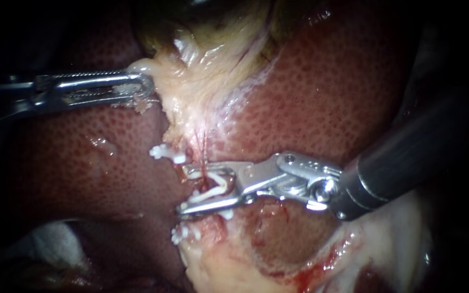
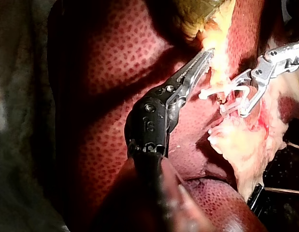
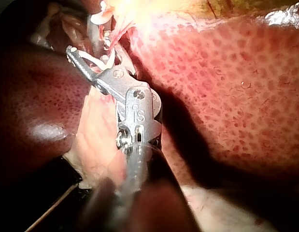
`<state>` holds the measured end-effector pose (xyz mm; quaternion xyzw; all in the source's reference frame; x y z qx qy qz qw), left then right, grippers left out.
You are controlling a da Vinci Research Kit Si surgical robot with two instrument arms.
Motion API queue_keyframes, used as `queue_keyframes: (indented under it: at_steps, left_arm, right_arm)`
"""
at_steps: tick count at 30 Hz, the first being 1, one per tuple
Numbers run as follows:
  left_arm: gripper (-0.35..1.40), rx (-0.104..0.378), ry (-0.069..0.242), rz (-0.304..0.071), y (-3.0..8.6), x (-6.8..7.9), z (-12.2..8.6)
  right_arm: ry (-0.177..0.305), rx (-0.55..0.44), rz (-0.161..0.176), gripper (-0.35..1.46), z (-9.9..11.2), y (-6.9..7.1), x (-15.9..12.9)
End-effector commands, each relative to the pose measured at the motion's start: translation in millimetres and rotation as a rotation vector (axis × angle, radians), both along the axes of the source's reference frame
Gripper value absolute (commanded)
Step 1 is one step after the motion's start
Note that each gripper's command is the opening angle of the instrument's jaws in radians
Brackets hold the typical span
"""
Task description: Clipping third clip right tube
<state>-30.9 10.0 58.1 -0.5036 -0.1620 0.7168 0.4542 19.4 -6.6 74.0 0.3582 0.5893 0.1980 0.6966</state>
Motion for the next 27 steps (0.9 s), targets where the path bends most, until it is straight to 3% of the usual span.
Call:
queue_keyframes:
  at_steps: [1, 10, 21, 27]
  left_arm:
    - [-0.35, 0.001, -0.001, 0.000, 0.0, 0.1, 0.1]
    - [-0.35, 0.001, -0.001, 0.000, 0.1, 0.1, 0.2]
    - [-0.35, 0.001, -0.001, 0.000, 0.1, 0.1, 0.2]
    - [-0.35, 0.000, 0.000, 0.000, 0.1, 0.0, 0.3]
  right_arm:
    - [0.006, 0.002, 0.004, 0.49, -0.1, 0.2, 0.0]
    - [0.008, 0.013, 0.016, 0.47, -1.3, 1.8, -0.7]
    - [0.003, 0.014, 0.024, 0.39, -1.3, 2.4, -1.3]
    - [-0.004, 0.014, 0.034, 0.26, -1.3, 2.8, -1.9]
